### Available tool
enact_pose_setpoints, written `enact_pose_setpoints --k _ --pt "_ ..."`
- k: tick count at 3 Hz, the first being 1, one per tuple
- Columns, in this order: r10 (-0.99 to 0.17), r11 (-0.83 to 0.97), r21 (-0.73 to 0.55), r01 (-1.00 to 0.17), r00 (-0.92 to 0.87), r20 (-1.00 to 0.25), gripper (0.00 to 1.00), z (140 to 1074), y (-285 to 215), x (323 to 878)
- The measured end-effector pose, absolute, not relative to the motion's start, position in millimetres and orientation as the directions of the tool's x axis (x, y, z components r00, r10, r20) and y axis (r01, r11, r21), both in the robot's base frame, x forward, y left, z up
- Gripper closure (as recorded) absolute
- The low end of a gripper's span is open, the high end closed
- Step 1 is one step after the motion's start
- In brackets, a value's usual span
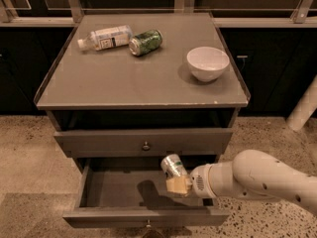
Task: Place 7up can into middle drawer
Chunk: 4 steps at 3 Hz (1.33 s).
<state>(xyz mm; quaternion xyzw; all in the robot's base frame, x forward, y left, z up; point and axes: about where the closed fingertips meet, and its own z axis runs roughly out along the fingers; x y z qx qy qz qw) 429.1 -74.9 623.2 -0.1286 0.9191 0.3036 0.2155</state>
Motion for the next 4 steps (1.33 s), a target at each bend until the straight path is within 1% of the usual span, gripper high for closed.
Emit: enact_pose_setpoints --k 1,2,4 --pt "-0.098 0.778 0.517 -0.358 -0.881 -0.463 1.0 614.6 -73.7 429.0" --pt "-0.081 0.776 0.545 -0.318 -0.907 -0.413 1.0 595.5 -73.5 431.8" --pt "-0.001 0.76 0.624 -0.18 -0.961 -0.276 1.0 506.1 -71.3 453.4"
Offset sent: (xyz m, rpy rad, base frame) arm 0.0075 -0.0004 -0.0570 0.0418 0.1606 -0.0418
